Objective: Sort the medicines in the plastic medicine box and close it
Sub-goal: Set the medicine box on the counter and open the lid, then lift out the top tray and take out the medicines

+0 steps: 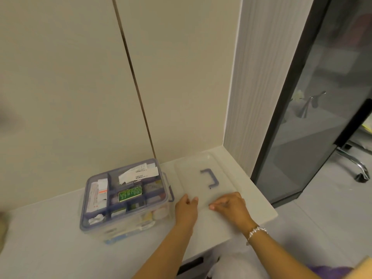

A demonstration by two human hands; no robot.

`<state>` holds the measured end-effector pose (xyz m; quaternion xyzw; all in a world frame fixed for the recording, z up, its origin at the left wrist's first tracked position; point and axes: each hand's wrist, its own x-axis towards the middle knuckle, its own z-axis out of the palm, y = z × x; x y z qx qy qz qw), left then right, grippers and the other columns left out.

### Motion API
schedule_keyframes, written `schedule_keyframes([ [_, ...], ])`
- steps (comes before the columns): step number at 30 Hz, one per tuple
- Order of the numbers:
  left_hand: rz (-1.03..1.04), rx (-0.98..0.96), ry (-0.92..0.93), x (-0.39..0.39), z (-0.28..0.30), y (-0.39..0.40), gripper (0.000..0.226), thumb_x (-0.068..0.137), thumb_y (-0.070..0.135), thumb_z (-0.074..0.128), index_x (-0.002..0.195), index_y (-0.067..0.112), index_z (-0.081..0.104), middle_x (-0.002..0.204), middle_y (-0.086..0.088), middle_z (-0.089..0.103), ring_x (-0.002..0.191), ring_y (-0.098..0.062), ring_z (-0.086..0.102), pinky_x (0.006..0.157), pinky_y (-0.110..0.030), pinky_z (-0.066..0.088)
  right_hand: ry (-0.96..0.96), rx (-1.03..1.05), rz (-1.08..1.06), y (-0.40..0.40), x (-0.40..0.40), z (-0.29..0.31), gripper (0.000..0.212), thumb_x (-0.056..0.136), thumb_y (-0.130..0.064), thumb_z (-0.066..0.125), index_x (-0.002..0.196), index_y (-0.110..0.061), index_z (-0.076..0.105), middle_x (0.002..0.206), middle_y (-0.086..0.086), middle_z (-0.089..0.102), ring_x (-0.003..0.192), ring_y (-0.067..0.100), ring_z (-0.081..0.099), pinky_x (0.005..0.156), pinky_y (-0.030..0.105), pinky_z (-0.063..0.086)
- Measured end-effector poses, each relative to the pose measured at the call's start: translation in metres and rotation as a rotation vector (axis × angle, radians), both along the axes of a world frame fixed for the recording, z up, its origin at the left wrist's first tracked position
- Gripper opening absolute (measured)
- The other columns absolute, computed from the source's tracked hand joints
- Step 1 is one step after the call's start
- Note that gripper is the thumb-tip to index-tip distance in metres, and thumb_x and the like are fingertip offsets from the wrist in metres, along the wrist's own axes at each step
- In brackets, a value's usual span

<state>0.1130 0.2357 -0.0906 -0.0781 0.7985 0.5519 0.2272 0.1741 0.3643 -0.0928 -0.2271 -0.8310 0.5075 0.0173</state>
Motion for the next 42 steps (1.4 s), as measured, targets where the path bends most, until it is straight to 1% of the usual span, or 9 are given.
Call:
schedule_keyframes([
  [4,-0.009,0.024,0.023,0.008,0.01,-0.005,0.046,0.093,0.027,0.05,0.132,0.004,0.045,0.136,-0.009,0.05,0.114,-0.02,0.049,0.096,-0.025,0.036,0.027,-0.164,-0.076,-0.001,0.002,0.006,0.015,0.072,-0.022,0.077,0.082,-0.012,0.077,0.092,0.006,0.074,0.087,0.016,0.066,0.084,0.028,0.053],
  [6,-0.044,0.043,0.05,0.014,0.018,-0.007,0.05,0.094,0.031,0.048,0.138,0.008,0.04,0.141,-0.007,0.045,0.125,-0.023,0.046,0.106,-0.031,0.036,0.056,-0.162,-0.084,-0.004,0.002,0.012,0.017,0.074,-0.026,0.074,0.086,-0.013,0.077,0.095,0.003,0.074,0.083,0.008,0.065,0.072,0.011,0.048],
  [8,-0.065,0.073,0.113,0.019,0.033,-0.011,0.049,0.094,0.031,0.047,0.14,0.014,0.036,0.143,-0.005,0.042,0.128,-0.02,0.043,0.105,-0.028,0.034,0.104,-0.14,-0.067,-0.009,0.001,0.024,0.019,0.077,-0.029,0.071,0.09,-0.016,0.076,0.095,-0.003,0.072,0.086,0.006,0.063,0.073,0.008,0.044],
  [14,-0.066,0.133,0.449,0.019,0.091,-0.036,0.034,0.095,0.021,0.047,0.129,0.019,0.05,0.13,-0.001,0.054,0.108,-0.008,0.051,0.089,-0.017,0.039,0.293,-0.144,-0.023,-0.035,-0.007,0.075,0.016,0.082,-0.028,0.066,0.096,-0.025,0.072,0.094,-0.018,0.067,0.087,-0.004,0.059,0.069,-0.003,0.04],
  [17,-0.049,0.066,0.595,0.009,0.109,-0.061,0.027,0.095,0.019,0.046,0.119,0.017,0.057,0.119,-0.002,0.058,0.101,-0.01,0.055,0.083,-0.015,0.042,0.342,-0.123,0.035,-0.053,-0.016,0.093,0.015,0.082,-0.029,0.065,0.096,-0.027,0.072,0.096,-0.018,0.068,0.091,-0.005,0.061,0.072,-0.001,0.041],
  [22,0.08,-0.088,0.664,-0.012,0.112,-0.112,0.023,0.093,0.018,0.047,0.108,0.014,0.064,0.109,-0.004,0.064,0.1,-0.018,0.058,0.094,-0.034,0.046,0.362,-0.052,0.103,-0.086,-0.037,0.101,0.013,0.084,-0.028,0.063,0.096,-0.031,0.068,0.088,-0.027,0.062,0.08,-0.022,0.056,0.065,-0.006,0.038],
  [29,0.228,-0.462,0.649,-0.032,0.081,-0.181,0.024,0.092,0.023,0.047,0.107,0.023,0.065,0.117,-0.003,0.063,0.11,-0.024,0.054,0.094,-0.037,0.035,0.261,0.107,0.058,-0.115,-0.067,0.074,0.032,0.083,-0.029,0.065,0.113,-0.019,0.064,0.099,-0.006,0.059,0.076,0.0,0.054,0.05,0.002,0.042],
  [38,0.416,-0.182,0.614,-0.044,0.062,-0.214,0.028,0.089,0.009,0.055,0.115,0.007,0.063,0.12,-0.016,0.059,0.113,-0.03,0.052,0.101,-0.042,0.042,0.169,0.126,-0.141,-0.128,-0.088,0.064,0.014,0.075,-0.023,0.074,0.081,-0.016,0.063,0.068,-0.007,0.059,0.061,0.004,0.054,0.05,0.012,0.038],
  [42,0.464,-0.126,0.545,-0.053,0.058,-0.22,0.031,0.087,0.011,0.058,0.118,0.013,0.062,0.121,-0.013,0.06,0.109,-0.026,0.054,0.098,-0.043,0.045,0.094,0.249,-0.166,-0.129,-0.098,0.07,0.018,0.074,-0.025,0.073,0.063,-0.016,0.063,0.057,-0.007,0.058,0.054,0.009,0.054,0.046,0.021,0.039],
])
